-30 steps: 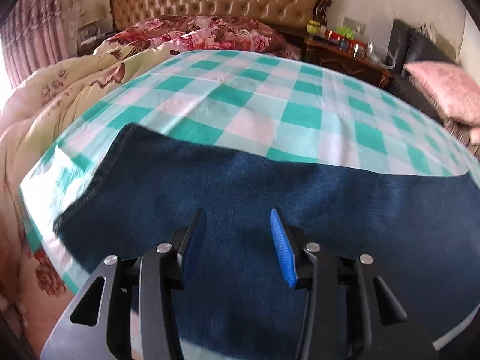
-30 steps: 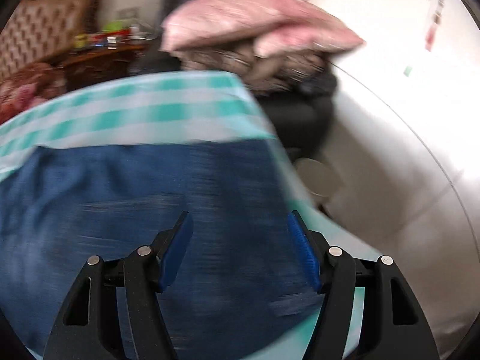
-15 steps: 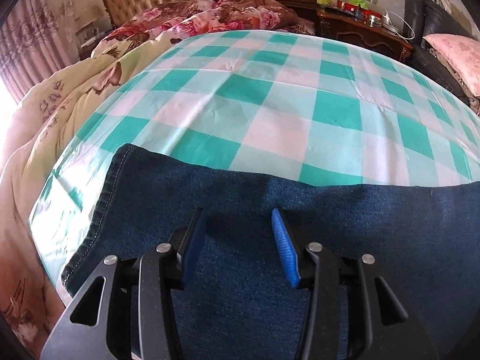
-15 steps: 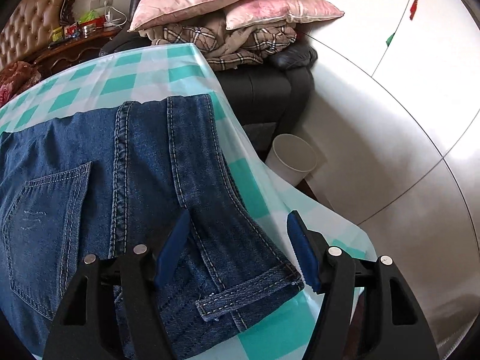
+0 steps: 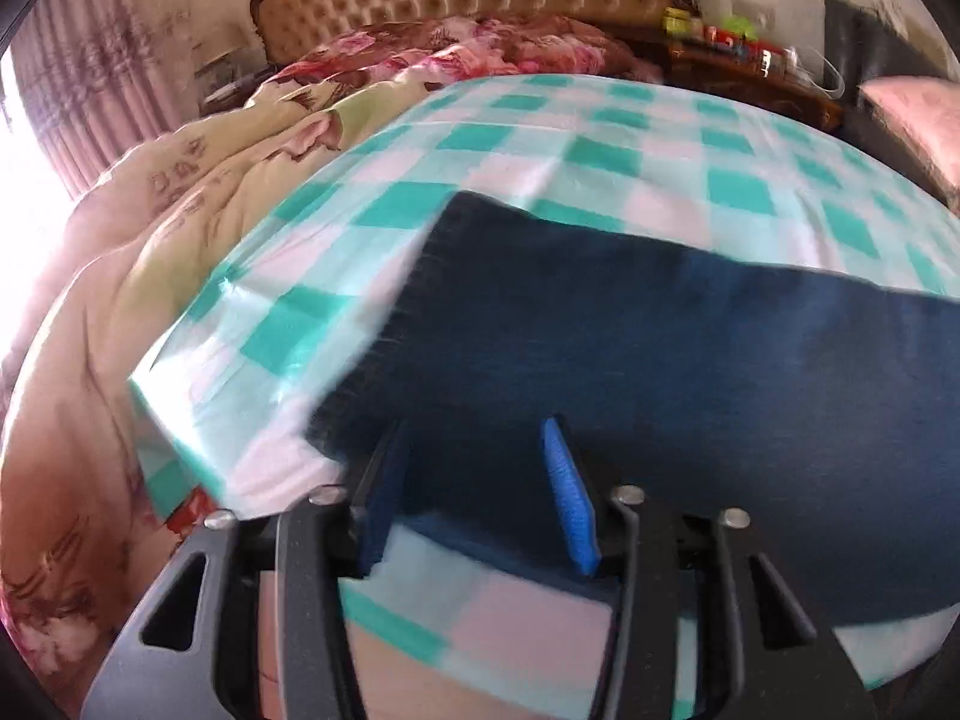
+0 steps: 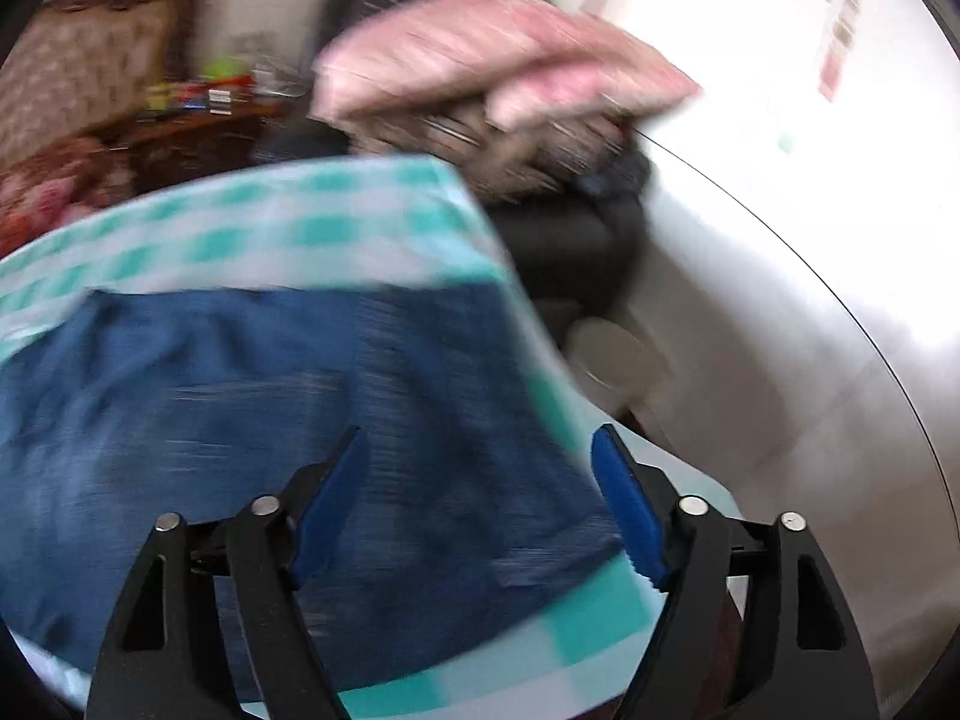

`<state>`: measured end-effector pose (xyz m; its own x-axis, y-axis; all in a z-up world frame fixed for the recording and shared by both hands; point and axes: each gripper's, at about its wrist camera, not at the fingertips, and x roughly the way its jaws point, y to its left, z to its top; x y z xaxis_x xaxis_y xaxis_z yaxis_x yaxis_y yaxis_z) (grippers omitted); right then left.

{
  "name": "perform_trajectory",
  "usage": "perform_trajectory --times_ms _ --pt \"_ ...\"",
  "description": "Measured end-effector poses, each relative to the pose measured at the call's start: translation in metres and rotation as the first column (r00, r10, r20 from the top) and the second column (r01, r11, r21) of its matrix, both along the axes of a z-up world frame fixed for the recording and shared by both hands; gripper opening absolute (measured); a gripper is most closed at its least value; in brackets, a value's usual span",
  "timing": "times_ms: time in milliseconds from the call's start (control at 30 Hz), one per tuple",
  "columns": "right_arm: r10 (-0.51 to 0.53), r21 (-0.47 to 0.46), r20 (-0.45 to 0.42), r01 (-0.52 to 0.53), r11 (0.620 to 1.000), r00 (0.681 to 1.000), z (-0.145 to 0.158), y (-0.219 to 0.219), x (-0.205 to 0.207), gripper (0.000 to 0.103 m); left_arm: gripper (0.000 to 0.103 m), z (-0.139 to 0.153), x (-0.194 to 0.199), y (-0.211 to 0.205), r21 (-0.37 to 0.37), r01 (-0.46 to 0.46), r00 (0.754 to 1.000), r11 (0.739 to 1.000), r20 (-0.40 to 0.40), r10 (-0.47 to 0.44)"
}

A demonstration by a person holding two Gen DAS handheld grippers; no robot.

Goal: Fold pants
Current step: 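Pinch the jeans leg hem with the left tool and lift it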

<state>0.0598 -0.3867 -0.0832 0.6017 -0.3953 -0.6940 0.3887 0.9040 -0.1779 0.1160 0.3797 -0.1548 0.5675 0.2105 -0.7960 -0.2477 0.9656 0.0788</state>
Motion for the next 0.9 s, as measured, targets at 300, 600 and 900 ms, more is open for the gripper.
perform_trajectory --times_ms 300,600,900 --pt "0.523 0.174 -0.015 -0.513 0.841 0.852 0.011 0.252 0.063 0.08 0.057 0.041 -0.04 0.033 -0.015 -0.113 0.983 0.993 0.141 0.114" --pt "0.771 0.22 -0.074 -0.744 0.631 0.632 -0.027 0.467 0.124 0.044 0.055 0.024 -0.089 0.069 -0.226 -0.103 0.978 0.969 0.155 0.14" --pt "0.723 0.133 -0.172 -0.712 0.69 0.669 -0.073 0.495 0.15 0.04 0.047 0.001 -0.047 0.053 -0.244 -0.032 0.993 0.969 0.103 0.059"
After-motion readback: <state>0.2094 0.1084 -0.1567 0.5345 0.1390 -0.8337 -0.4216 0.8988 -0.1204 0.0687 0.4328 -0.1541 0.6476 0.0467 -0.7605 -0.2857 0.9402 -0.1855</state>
